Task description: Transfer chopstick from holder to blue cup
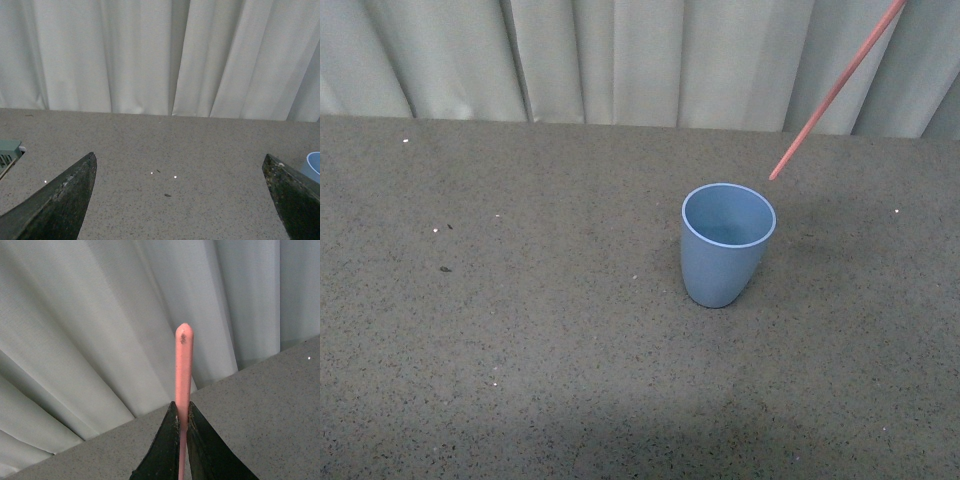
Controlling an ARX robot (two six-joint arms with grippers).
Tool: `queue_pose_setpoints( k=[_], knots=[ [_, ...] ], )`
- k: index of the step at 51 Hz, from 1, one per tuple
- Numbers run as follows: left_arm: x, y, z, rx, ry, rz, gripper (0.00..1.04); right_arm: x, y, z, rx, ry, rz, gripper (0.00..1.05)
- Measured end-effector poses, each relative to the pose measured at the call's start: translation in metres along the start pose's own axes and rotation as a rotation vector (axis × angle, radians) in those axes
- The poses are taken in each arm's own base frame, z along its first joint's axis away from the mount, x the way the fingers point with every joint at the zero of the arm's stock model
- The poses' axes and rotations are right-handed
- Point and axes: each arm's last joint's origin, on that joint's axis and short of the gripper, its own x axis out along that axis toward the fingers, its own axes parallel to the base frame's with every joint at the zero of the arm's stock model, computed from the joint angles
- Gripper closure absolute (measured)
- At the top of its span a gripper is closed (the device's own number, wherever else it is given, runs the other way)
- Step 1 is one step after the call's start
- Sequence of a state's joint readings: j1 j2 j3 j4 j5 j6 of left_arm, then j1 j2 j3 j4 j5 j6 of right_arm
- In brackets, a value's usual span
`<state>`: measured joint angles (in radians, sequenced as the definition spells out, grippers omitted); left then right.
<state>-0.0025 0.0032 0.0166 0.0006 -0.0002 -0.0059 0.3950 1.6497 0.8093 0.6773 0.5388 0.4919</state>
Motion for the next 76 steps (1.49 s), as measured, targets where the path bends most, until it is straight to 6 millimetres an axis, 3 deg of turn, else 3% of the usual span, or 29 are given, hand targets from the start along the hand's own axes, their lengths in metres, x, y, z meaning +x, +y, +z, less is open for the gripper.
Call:
queue_pose_setpoints(
  k=[20, 49, 62, 73, 76],
  knots=[
    [0.000, 0.000, 0.000, 0.000, 0.000, 0.000, 0.07, 0.002, 0.018, -0.023, -0.022, 0.046, 0.023, 1.03],
    [0.000, 0.000, 0.000, 0.000, 0.000, 0.000, 0.07, 0.007, 0.028, -0.038, -0.050, 0.079, 0.037, 1.03],
    [0.000, 0.000, 0.000, 0.000, 0.000, 0.000, 0.07, 0.004, 0.033, -0.041, -0.054, 0.095, 0.065, 0.64],
    [0.000, 0.000, 0.000, 0.000, 0.000, 0.000, 0.07, 0.000, 0.032, -0.037, -0.062, 0.077, 0.053, 0.16],
    [0.000, 0.000, 0.000, 0.000, 0.000, 0.000, 0.07, -0.001, 0.032, -0.035, -0.062, 0.070, 0.053, 0.08]
  ],
)
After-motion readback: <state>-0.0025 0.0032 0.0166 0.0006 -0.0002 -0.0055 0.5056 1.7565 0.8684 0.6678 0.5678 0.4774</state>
